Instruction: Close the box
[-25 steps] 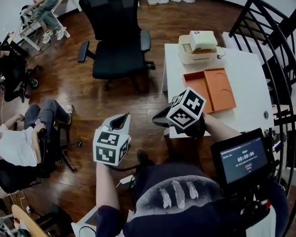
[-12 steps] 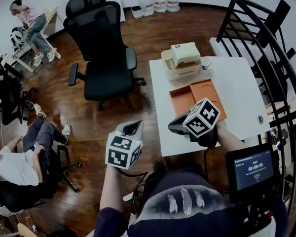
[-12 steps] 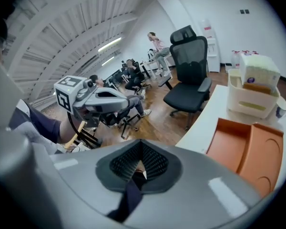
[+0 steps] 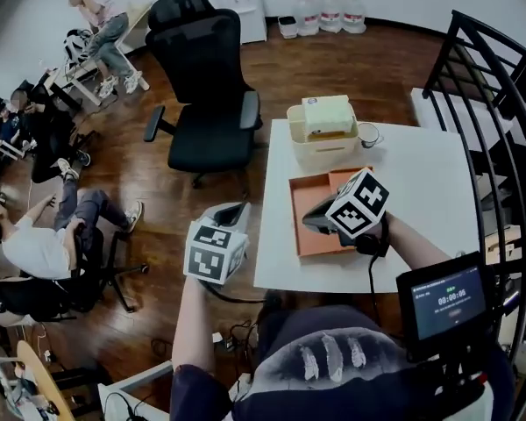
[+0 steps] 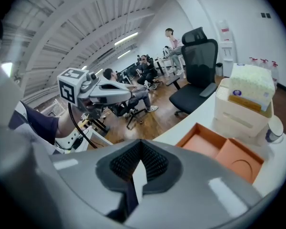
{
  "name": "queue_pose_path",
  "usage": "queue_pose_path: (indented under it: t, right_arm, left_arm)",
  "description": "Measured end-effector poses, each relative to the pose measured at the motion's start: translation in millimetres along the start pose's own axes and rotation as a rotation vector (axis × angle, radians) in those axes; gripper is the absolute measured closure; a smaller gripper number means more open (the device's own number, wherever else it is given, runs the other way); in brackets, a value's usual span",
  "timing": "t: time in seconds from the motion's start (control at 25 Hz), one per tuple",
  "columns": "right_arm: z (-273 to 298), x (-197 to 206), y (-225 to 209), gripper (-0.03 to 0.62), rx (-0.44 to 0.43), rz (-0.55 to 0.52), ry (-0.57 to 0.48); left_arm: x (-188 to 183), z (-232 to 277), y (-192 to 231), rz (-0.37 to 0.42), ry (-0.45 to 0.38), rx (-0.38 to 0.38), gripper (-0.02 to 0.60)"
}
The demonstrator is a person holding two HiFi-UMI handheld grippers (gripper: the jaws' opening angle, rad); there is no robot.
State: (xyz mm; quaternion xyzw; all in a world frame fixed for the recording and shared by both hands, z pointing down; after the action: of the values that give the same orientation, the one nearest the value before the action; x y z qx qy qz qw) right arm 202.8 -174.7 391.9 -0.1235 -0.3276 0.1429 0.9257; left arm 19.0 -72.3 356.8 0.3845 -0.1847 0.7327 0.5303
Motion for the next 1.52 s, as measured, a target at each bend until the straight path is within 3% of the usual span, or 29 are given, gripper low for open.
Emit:
queue_pose_path:
  t: [0.2, 0.56, 0.72, 0.92, 1.24, 1.52]
  right_arm:
    - [-40, 11, -39, 0.589, 0.006, -0.010, 0.046]
    - [-77, 67, -124, 0.589, 0.269, 0.134, 0.130]
    - [-86, 98, -147, 0.589, 0.376, 0.170, 0.199]
    - [-82, 141, -173, 0.589, 0.443, 0.206, 0.299]
    - [-55, 188, -208, 0.589, 0.447, 0.286, 0.378]
    - [-45, 195, -218, 0.589, 0.435, 0.303, 0.392]
  left_arm:
    - [7, 15, -18, -0.170, -0.010, -0.047, 0.566]
    - [69, 70, 11, -0.311, 0.114, -0.095, 0.566]
    - [78, 97, 24, -0.318, 0.167, -0.047, 0.566]
    - [87, 131, 33, -0.308, 0.238, 0.007, 0.566]
    - [101, 170, 31, -0.349, 0.283, 0.020, 0.566]
    - [101, 180, 29, -0.372, 0.302, 0.025, 0.566]
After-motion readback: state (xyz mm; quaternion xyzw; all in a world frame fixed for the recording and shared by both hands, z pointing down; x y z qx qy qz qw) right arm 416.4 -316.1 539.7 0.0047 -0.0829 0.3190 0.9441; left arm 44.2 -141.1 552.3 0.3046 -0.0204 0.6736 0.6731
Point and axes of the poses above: the fingertips, and each gripper's own axes: z forward along the fingers, y to its left, x out of its underside, the point moved 9 cm from there along -z, backward along the fingers, and after that the axes turned 13 degrees about x, right-handed, at the moved point
